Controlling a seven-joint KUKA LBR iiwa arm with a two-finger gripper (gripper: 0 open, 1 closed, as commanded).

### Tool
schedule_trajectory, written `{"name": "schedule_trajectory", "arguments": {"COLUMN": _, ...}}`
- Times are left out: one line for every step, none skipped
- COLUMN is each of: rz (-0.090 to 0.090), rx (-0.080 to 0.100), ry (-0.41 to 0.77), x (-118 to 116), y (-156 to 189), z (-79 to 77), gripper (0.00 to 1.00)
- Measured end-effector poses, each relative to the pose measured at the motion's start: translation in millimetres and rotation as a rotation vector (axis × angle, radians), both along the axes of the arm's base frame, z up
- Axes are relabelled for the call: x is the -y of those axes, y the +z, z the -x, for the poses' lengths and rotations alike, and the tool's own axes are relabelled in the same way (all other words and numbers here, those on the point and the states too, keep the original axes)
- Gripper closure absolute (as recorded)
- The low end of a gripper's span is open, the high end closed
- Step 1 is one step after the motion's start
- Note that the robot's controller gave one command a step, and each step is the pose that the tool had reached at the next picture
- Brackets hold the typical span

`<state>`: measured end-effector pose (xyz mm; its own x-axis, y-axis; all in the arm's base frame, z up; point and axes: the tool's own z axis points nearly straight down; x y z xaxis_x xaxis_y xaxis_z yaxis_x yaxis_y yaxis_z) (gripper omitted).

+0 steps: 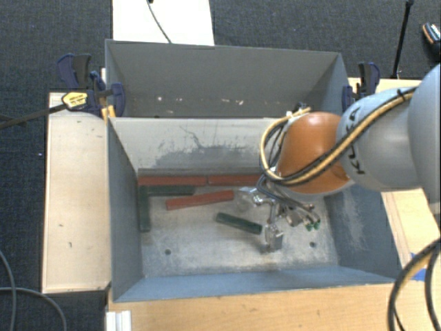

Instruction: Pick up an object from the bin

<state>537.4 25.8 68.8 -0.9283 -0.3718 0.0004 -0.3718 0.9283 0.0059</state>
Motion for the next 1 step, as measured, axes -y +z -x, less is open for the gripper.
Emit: {"name": "schedule_trajectory", "arguments": {"rz": 0.001, "rx": 0.004, "ry": 0.015, "x": -52.6, "y": 1.7, "z": 3.8, "gripper": 0.00}}
